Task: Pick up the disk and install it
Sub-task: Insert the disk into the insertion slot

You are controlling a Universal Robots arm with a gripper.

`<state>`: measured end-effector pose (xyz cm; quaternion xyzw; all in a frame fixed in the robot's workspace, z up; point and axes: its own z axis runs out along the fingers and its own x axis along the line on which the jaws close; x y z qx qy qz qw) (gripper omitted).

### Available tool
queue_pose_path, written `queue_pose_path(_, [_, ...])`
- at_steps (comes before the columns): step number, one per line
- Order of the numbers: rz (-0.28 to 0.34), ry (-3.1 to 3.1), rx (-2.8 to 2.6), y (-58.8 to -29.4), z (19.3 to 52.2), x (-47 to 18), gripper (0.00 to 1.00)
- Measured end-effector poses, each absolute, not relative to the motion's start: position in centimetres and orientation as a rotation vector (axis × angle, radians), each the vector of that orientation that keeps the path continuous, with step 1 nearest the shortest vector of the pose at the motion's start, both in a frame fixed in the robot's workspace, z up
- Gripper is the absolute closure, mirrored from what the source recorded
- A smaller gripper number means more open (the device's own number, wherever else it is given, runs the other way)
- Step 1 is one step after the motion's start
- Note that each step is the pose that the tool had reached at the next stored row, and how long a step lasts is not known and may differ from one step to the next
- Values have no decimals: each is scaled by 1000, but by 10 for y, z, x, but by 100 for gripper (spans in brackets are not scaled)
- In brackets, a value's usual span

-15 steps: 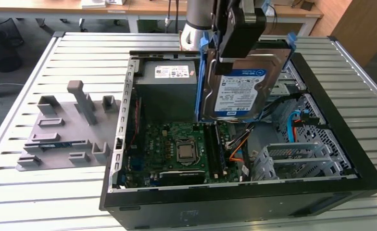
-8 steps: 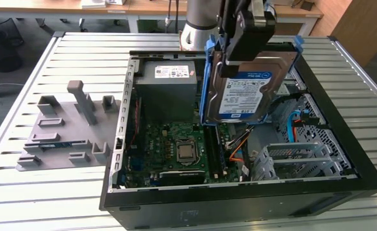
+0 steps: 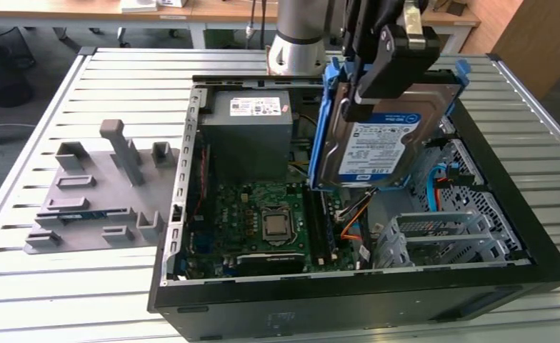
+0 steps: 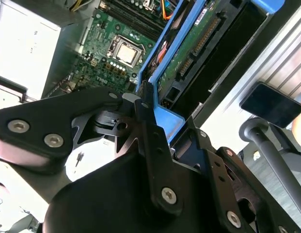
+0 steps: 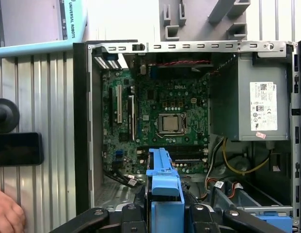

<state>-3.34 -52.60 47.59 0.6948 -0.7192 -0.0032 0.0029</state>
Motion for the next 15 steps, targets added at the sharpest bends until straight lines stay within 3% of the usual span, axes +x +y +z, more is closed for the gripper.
queue_pose_path(15, [-14,-2254,2177,-551,470,-25,64])
